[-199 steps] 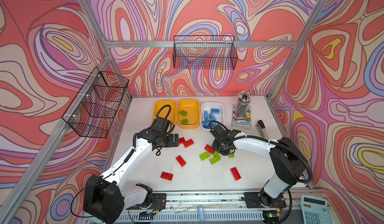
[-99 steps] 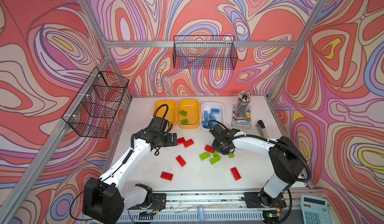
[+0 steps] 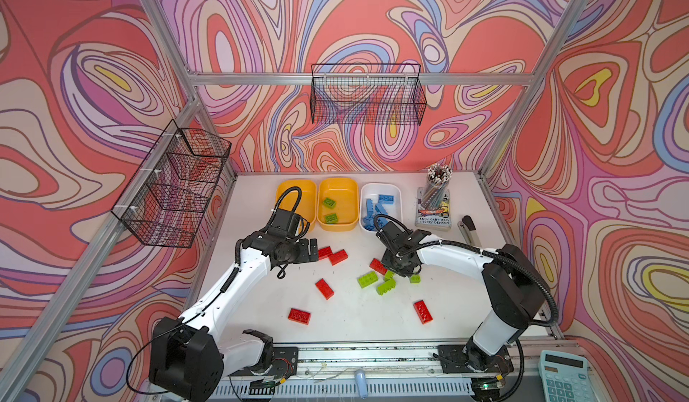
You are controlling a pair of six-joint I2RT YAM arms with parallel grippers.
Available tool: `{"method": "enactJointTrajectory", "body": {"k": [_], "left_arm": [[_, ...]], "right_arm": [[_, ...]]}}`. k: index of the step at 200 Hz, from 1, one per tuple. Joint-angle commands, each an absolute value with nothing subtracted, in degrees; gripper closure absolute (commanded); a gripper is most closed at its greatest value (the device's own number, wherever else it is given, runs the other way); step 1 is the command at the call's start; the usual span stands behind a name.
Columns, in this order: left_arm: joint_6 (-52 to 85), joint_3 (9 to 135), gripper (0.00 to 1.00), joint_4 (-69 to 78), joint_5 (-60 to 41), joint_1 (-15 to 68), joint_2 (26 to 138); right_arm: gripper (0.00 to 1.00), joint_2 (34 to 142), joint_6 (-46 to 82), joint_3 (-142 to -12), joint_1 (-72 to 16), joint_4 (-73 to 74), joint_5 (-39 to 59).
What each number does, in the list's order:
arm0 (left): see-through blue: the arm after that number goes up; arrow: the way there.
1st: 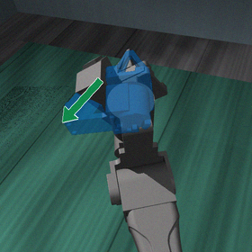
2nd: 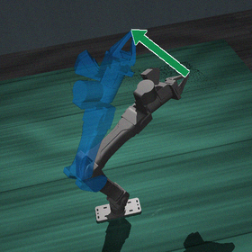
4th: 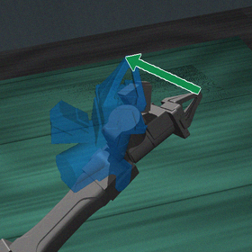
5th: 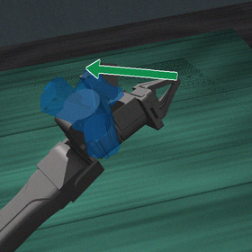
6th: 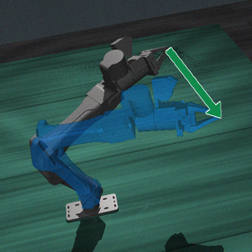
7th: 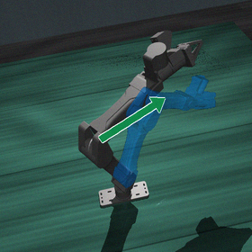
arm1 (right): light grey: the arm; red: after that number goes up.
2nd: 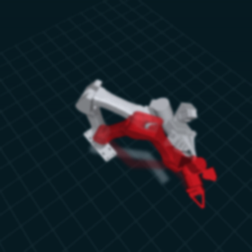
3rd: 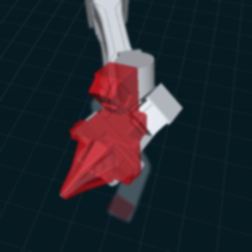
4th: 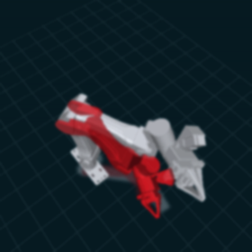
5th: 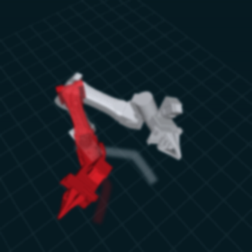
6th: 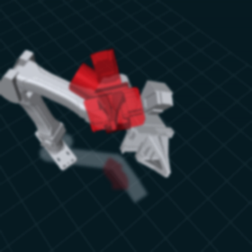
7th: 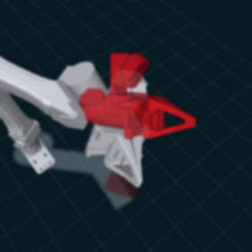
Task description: Sort the legos into containers by color
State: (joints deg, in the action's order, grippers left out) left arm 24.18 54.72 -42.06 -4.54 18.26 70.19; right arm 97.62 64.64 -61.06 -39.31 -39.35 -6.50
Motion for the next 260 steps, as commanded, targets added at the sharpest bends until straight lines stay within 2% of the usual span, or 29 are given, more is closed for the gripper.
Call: {"method": "enactJointTrajectory", "body": {"k": [1, 26, 48, 82, 129, 178, 260], "left_arm": [[23.89, 56.57, 0.01, -42.58, -5.01, 17.93, 70.97], [24.26, 57.04, 0.0, -42.63, -4.46, 17.84, 71.63], [24.25, 57.97, 0.0, -42.71, -4.14, 17.93, 72.22], [24.41, 58.41, 0.0, -42.33, -5.11, 17.91, 73.27], [24.09, 59.22, 0.01, -42.8, -5.77, 17.89, 74.09], [24.03, 59.25, 0.01, -43.15, -5.32, 17.93, 74.0], [24.41, 59.83, 0.01, -42.75, -5.94, 17.88, 75.23]], "right_arm": [[0.66, 96.49, 64.95, -61.3, -38.85, -40.99, -8.49], [0.66, 95.44, 65.21, -60.86, -38.87, -40.47, -7.96], [0.57, 94.0, 65.63, -60.29, -38.85, -39.72, -7.97], [0.55, 93.13, 65.34, -59.85, -38.86, -40.08, -8.74], [0.56, 96.03, 63.42, -60.14, -38.15, -39.07, -8.88], [0.61, 96.08, 62.14, -58.16, -36.55, -38.26, -7.76], [0.61, 96.95, 61.39, -57.66, -36.2, -36.72, -5.33]]}}
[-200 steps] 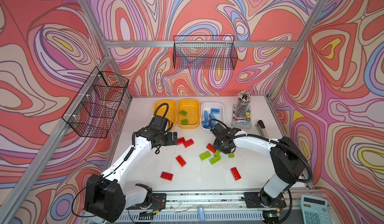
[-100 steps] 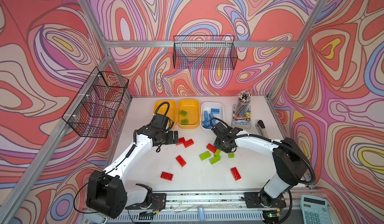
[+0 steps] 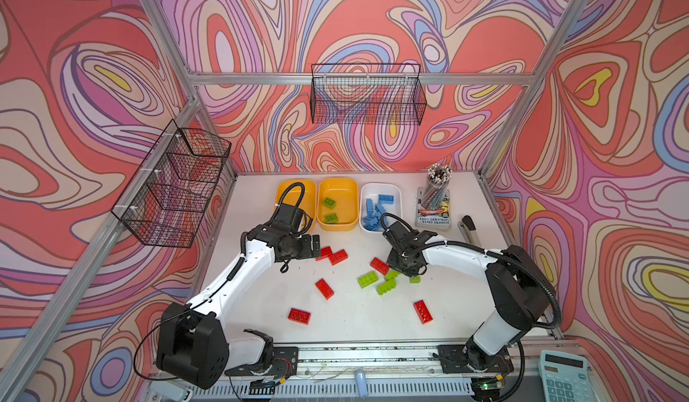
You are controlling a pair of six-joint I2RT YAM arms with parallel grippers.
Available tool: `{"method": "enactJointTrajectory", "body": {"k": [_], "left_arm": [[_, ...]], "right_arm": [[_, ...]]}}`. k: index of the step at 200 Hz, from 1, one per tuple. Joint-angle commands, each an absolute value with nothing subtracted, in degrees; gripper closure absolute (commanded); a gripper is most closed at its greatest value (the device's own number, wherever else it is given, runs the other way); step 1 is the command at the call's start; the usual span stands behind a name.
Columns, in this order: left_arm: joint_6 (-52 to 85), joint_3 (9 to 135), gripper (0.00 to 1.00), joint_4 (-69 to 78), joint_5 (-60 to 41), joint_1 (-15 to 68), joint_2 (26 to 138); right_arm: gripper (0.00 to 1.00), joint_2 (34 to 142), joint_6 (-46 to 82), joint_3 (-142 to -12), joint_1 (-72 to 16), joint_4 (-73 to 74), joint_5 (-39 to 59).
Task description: Sort the legos into containers by color
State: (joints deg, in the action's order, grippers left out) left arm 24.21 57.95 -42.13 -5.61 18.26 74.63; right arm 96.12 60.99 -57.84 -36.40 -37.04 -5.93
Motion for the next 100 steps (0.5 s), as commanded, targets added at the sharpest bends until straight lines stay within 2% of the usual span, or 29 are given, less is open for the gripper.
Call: {"method": "enactJointTrajectory", "body": {"k": [1, 100], "left_arm": [[24.42, 59.89, 0.01, -42.78, -5.96, 17.86, 75.23], [24.17, 60.01, 0.01, -42.01, -6.74, 17.93, 77.03]], "right_arm": [[0.61, 96.95, 61.41, -57.66, -36.25, -36.64, -5.3], [0.6, 97.69, 64.96, -56.07, -36.52, -37.16, -3.19]]}}
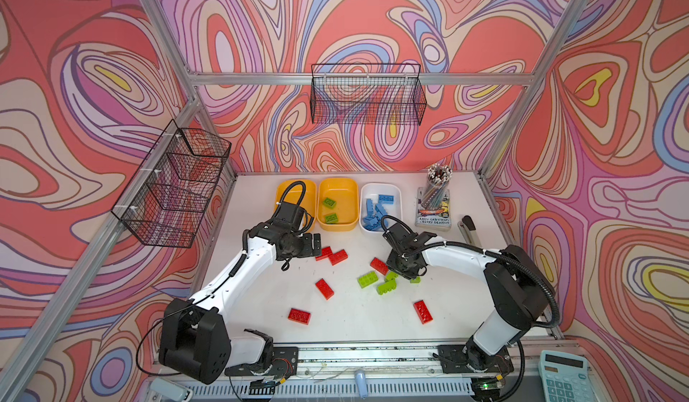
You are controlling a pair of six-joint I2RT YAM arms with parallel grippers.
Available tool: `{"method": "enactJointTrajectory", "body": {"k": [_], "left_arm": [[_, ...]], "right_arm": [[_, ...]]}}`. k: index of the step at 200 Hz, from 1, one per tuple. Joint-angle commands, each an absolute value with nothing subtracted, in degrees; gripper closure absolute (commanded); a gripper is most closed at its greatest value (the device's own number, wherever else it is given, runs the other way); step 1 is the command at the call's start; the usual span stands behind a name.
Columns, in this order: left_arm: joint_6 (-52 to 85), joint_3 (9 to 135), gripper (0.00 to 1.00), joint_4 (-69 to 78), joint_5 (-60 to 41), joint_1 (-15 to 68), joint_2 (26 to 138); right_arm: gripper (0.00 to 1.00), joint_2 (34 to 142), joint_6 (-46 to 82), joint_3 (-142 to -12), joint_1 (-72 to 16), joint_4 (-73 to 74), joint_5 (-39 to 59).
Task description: Sort the legos into containers by color
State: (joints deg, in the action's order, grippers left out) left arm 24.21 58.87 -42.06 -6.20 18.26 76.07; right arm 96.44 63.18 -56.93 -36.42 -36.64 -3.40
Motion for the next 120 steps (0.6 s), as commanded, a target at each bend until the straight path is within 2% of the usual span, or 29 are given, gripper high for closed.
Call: {"method": "enactJointTrajectory", "body": {"k": [1, 58, 120], "left_arm": [[24.13, 60.02, 0.01, -41.97, -6.76, 17.93, 77.06], [23.64, 60.51, 0.01, -41.27, -7.48, 17.92, 78.5], [24.03, 65.51, 0.02, -41.41, -9.52, 17.88, 83.26]], "right_arm": [[0.6, 97.71, 64.95, -56.07, -36.54, -37.17, -3.18], [0.72, 98.72, 63.8, -59.78, -36.51, -41.56, -3.91], [0.73, 98.34, 61.38, -69.77, -36.06, -49.41, -8.2]]}}
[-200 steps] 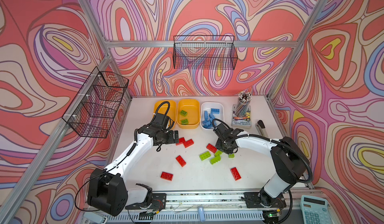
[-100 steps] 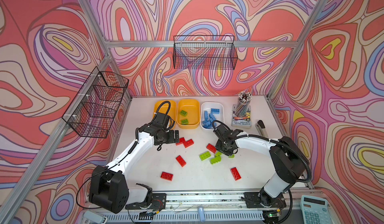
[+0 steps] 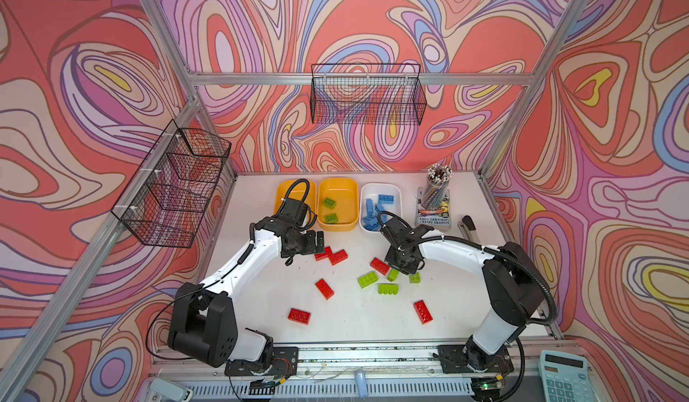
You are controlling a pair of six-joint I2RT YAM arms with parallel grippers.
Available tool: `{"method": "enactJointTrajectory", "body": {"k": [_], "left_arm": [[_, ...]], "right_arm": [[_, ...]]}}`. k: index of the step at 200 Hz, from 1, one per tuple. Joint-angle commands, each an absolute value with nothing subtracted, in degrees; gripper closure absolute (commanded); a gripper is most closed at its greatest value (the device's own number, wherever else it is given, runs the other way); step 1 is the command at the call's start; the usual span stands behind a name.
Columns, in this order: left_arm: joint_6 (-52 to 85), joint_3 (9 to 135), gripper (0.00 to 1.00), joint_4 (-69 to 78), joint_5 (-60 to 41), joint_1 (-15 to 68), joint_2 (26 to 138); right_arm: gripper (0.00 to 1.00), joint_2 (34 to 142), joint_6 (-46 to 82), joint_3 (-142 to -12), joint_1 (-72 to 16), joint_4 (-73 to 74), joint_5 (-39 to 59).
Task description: Sort the legos into containers by color
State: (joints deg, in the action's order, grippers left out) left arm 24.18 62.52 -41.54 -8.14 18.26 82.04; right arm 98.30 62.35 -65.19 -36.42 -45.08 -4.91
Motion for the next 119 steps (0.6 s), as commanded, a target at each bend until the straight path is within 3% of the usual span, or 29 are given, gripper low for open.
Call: {"method": "enactJointTrajectory", "body": {"k": [1, 35, 119], "left_arm": [[24.05, 65.58, 0.02, -41.36, -9.55, 17.91, 83.29], [23.86, 67.87, 0.03, -41.91, -10.35, 17.25, 84.96], [23.74, 70.78, 0.03, -42.88, -8.78, 13.45, 85.09]], "right_arm": [[0.73, 98.39, 61.32, -69.95, -36.0, -49.45, -8.18], [0.73, 100.54, 58.79, -78.62, -35.12, -48.4, -8.32], [0.73, 121.77, 45.16, -110.67, -34.92, -38.64, 1.21]]}}
